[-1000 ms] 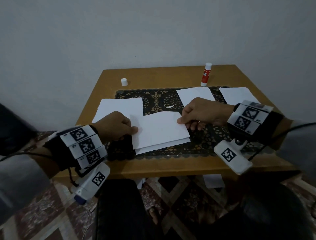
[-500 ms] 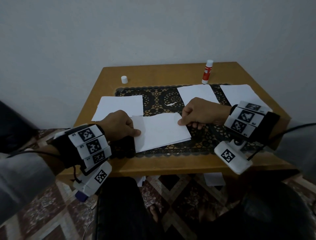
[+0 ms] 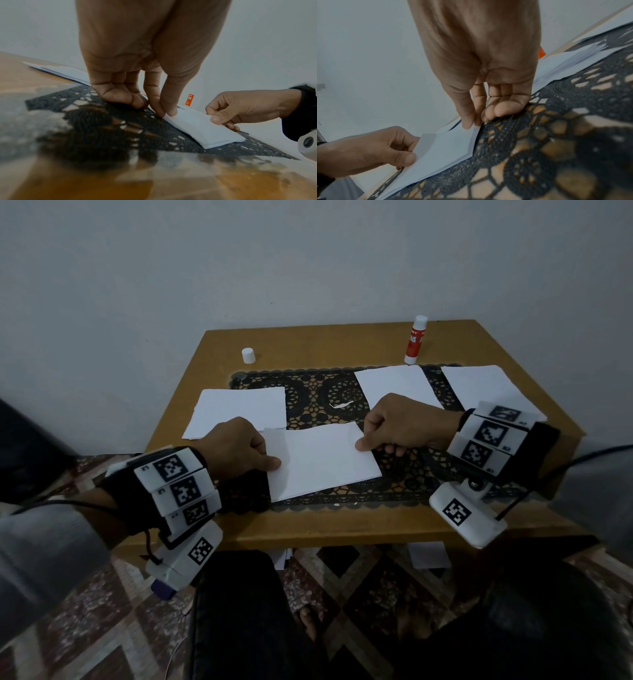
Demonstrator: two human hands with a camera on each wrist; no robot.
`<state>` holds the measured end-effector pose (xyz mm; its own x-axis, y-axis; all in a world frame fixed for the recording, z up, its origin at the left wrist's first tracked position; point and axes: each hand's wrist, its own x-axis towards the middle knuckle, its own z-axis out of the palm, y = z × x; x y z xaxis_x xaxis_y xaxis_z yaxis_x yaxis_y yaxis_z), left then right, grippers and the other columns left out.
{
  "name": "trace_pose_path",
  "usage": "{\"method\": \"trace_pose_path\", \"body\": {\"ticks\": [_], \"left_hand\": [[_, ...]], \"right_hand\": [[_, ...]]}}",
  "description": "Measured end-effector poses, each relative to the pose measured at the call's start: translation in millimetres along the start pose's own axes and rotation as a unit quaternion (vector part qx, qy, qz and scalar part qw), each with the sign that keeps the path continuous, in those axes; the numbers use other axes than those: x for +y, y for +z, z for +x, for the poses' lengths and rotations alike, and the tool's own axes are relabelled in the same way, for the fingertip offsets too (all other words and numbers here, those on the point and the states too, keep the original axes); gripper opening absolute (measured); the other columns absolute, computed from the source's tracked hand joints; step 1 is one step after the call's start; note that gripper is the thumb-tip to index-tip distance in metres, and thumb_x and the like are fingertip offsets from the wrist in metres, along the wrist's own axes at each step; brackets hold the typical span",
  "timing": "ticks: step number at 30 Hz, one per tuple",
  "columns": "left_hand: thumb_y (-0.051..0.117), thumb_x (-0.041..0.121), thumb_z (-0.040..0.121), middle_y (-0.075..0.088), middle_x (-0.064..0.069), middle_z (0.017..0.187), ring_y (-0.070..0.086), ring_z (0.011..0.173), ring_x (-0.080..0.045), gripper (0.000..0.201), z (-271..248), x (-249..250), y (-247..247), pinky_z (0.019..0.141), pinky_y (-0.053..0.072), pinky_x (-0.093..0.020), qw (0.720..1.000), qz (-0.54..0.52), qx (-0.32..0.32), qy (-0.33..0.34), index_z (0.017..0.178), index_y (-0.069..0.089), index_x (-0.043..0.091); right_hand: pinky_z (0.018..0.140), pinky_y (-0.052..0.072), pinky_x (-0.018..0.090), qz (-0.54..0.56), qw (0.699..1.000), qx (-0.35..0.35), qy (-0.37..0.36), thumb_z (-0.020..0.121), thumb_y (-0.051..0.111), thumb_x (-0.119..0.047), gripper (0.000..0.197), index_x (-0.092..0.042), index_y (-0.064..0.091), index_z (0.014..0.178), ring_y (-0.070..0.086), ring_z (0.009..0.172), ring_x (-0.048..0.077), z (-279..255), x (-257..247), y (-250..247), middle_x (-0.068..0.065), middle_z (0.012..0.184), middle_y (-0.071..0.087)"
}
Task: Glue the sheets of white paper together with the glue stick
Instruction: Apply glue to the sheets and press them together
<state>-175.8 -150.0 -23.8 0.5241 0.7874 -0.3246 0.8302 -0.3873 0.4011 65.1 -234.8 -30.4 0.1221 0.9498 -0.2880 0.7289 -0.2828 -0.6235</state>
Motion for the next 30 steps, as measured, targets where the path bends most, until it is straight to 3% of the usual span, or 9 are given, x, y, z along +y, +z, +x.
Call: {"method": "trace_pose_path", "body": {"ticks": [9, 13, 15, 18, 22, 24, 25, 27, 30], "left_hand": [[0.074, 0.030, 0.080, 0.052, 0.000, 0.057, 0.045, 0.054, -0.012, 0.038, -0.9, 4.2, 2.0, 0.051, 0.032, -0.023, 1.000, 0.024, 0.015, 0.004, 0.054, 0.051, 0.014], [0.071, 0.045, 0.079, 0.056, -0.002, 0.087, 0.050, 0.078, -0.017, 0.039, -3.3, 6.7, 2.6, 0.061, 0.038, -0.027, 0.991, 0.124, 0.041, -0.002, 0.087, 0.049, 0.013], [0.070, 0.047, 0.079, 0.052, -0.005, 0.105, 0.049, 0.092, -0.022, 0.052, -7.7, 6.5, 5.1, 0.071, 0.043, -0.032, 0.980, 0.183, 0.068, 0.028, 0.108, 0.041, 0.014], [0.064, 0.041, 0.086, 0.043, -0.005, 0.129, 0.041, 0.115, -0.025, 0.055, -15.4, 8.6, 12.4, 0.092, 0.044, -0.040, 0.957, 0.254, 0.077, 0.119, 0.132, 0.039, 0.023], [0.053, 0.037, 0.093, 0.037, -0.001, 0.142, 0.034, 0.123, -0.023, 0.049, -19.2, 11.9, 15.5, 0.099, 0.040, -0.039, 0.942, 0.290, 0.020, 0.165, 0.140, 0.042, 0.026], [0.050, 0.041, 0.094, 0.033, -0.002, 0.146, 0.032, 0.128, -0.023, 0.050, -19.4, 13.2, 14.0, 0.103, 0.038, -0.040, 0.936, 0.308, -0.005, 0.169, 0.141, 0.041, 0.024], [0.049, 0.043, 0.094, 0.031, -0.003, 0.149, 0.030, 0.130, -0.023, 0.052, -19.9, 13.9, 12.7, 0.106, 0.036, -0.040, 0.935, 0.312, -0.020, 0.170, 0.142, 0.040, 0.024], [0.049, 0.047, 0.093, 0.029, -0.004, 0.151, 0.030, 0.133, -0.023, 0.057, -21.3, 15.5, 10.0, 0.108, 0.034, -0.040, 0.932, 0.318, -0.039, 0.171, 0.143, 0.038, 0.022], [0.049, 0.047, 0.093, 0.033, -0.004, 0.148, 0.033, 0.130, -0.022, 0.058, -23.3, 17.1, 9.2, 0.107, 0.035, -0.038, 0.931, 0.318, -0.037, 0.174, 0.143, 0.038, 0.020]], "right_hand": [[0.048, 0.049, 0.021, -0.054, 0.998, 0.009, -0.011, 0.082, 0.076, -0.022, 0.024, -0.007, 0.062, 0.071, 0.056, 0.055, 0.013, 1.7, -1.0, 3.7, 0.007, 0.065, 0.062], [0.055, 0.050, 0.028, -0.132, 0.991, 0.015, -0.002, 0.082, 0.076, -0.029, 0.031, -0.003, 0.061, 0.079, 0.064, 0.066, 0.029, 0.4, -7.7, 4.9, 0.015, 0.077, 0.067], [0.063, 0.046, 0.031, -0.191, 0.981, 0.037, -0.016, 0.081, 0.075, -0.034, 0.038, 0.000, 0.061, 0.089, 0.061, 0.074, 0.026, -1.4, -9.3, 7.2, 0.016, 0.088, 0.068], [0.071, 0.044, 0.033, -0.244, 0.966, 0.075, -0.047, 0.086, 0.068, -0.034, 0.031, -0.010, 0.055, 0.102, 0.054, 0.086, 0.020, -10.1, -11.0, 15.6, 0.009, 0.103, 0.062], [0.094, 0.043, 0.038, -0.366, 0.919, 0.067, -0.130, 0.093, 0.053, -0.044, 0.050, -0.009, 0.045, 0.129, 0.043, 0.116, 0.026, -31.6, -25.8, 31.2, 0.013, 0.130, 0.046], [0.111, 0.033, 0.044, -0.385, 0.905, -0.048, -0.173, 0.094, 0.040, -0.061, 0.076, -0.004, 0.031, 0.143, 0.031, 0.135, 0.031, -43.6, -35.4, 42.2, 0.018, 0.149, 0.031], [0.119, 0.022, 0.044, -0.397, 0.894, -0.116, -0.173, 0.092, 0.033, -0.066, 0.088, -0.002, 0.016, 0.150, 0.016, 0.145, 0.033, -47.5, -38.7, 48.9, 0.019, 0.158, 0.014], [0.122, 0.003, 0.040, -0.415, 0.878, -0.182, -0.153, 0.090, 0.025, -0.071, 0.098, -0.003, -0.009, 0.152, -0.011, 0.148, 0.028, -43.4, -39.7, 55.6, 0.016, 0.160, -0.015], [0.122, 0.001, 0.042, -0.395, 0.898, -0.166, -0.094, 0.092, 0.021, -0.069, 0.096, -0.002, -0.015, 0.150, -0.018, 0.147, 0.029, -15.2, -43.1, 44.9, 0.017, 0.158, -0.022]]}}
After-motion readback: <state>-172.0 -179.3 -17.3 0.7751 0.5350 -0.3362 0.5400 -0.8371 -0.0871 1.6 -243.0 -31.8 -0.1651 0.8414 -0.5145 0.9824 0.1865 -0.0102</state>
